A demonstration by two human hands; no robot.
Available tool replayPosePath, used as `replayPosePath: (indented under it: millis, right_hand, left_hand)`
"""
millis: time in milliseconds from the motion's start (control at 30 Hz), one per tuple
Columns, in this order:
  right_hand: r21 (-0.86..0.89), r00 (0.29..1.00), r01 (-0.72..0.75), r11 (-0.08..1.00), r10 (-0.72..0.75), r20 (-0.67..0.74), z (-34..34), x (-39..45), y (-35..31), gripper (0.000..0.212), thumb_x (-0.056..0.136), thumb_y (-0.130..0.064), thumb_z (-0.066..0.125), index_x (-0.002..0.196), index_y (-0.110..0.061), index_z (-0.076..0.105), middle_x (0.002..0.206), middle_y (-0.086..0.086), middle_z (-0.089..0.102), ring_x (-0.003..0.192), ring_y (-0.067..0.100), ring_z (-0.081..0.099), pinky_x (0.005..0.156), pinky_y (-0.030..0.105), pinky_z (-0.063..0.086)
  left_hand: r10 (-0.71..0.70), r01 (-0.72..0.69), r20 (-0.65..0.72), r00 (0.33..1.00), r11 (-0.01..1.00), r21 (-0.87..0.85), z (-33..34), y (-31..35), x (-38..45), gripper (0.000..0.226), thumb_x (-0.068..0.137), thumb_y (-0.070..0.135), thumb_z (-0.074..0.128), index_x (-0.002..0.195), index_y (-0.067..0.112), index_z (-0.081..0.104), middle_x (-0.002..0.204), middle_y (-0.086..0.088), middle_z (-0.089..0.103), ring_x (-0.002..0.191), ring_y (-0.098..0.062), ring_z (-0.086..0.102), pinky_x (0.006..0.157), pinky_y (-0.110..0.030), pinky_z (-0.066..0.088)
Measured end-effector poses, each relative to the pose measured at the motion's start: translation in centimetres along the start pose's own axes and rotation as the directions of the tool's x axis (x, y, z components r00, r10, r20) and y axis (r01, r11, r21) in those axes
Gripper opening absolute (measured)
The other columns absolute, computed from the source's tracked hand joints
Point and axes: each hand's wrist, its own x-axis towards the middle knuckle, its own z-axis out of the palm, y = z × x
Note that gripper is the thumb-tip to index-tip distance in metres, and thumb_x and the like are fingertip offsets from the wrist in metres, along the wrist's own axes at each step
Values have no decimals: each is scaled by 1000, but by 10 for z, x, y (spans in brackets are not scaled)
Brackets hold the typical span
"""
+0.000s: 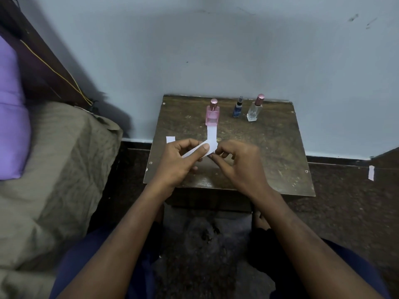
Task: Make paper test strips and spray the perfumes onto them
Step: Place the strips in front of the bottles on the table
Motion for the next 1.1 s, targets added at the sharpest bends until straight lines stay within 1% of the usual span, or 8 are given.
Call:
replayPosePath:
  millis: [67, 133, 233, 300, 400, 567, 767, 1100]
  right_hand:
    - [9, 989, -124, 992, 124, -74, -5, 2, 1, 6, 90, -18, 81, 85, -15, 78, 77, -8, 71, 69, 8, 64, 64, 20, 49]
    - [95, 875, -450, 888, 459, -154, -13, 8, 10, 8, 92, -23, 80, 87, -18, 78, 72, -13, 68, 70, 4, 67, 60, 10, 47]
    - [123, 761, -631, 766, 642, -92, -23, 10, 28, 14, 94, -25, 79, 82, -21, 73, 71, -10, 69, 71, 8, 70, 63, 23, 50]
    - [213, 751, -650, 729, 659, 36, -22, 9, 30, 15, 94, -22, 80, 81, -21, 72, 75, -1, 75, 68, 13, 72, 65, 33, 56]
    - [362, 728, -674, 643, 662, 180, -17, 7, 26, 13, 95, -16, 78, 84, -15, 71, 70, 1, 73, 54, 7, 66, 54, 24, 51]
    - [391, 718, -682, 618, 669, 194, -18, 10, 29, 11, 96, -19, 78, 92, -10, 73, 72, 1, 74, 52, 6, 63, 51, 19, 50]
    - [417, 724, -672, 612, 663, 192, -16, 12, 31, 9, 95, -20, 79, 89, -14, 74, 69, -3, 74, 54, 6, 64, 55, 23, 51]
    - [434, 751, -643, 631, 631, 195, -18, 15, 32, 13, 96, -17, 78, 85, -20, 71, 69, -4, 73, 54, 0, 64, 53, 17, 49]
  left_hand:
    - [51, -51, 5, 999, 999, -9, 0, 4, -1, 7, 96, 24, 77, 90, 20, 79, 80, 12, 74, 74, 0, 65, 62, -18, 51]
    - [43, -45, -27, 999, 996, -75, -3, 6, 0, 8, 97, 25, 75, 90, 24, 79, 84, 13, 74, 78, 0, 64, 63, -19, 51]
    - [-8, -1, -125, 992, 997, -71, -8, 1, 3, 11, 98, 32, 76, 90, 25, 80, 82, 14, 74, 76, -4, 61, 62, -24, 50]
    - [-65, 62, -196, 978, 998, -20, -10, -8, 6, 11, 98, 33, 76, 93, 24, 80, 78, 13, 73, 71, -8, 60, 64, -28, 47]
    - [-120, 138, -247, 961, 989, 53, -8, -14, 10, 13, 96, 26, 77, 109, 26, 74, 87, 9, 79, 73, -11, 67, 72, -36, 53]
    - [81, 26, -220, 972, 895, 445, -6, -10, 11, 24, 94, 25, 78, 109, 29, 60, 82, 8, 77, 72, -14, 73, 69, -41, 58]
    - [151, -6, -223, 963, 839, 543, -3, -5, 20, 32, 94, 25, 79, 111, 23, 52, 85, 5, 72, 66, -4, 67, 58, -9, 43]
    - [197, -84, -80, 977, 705, 705, -4, -13, 43, 56, 84, 15, 88, 132, 19, 60, 110, 2, 74, 85, -7, 70, 73, -2, 45]
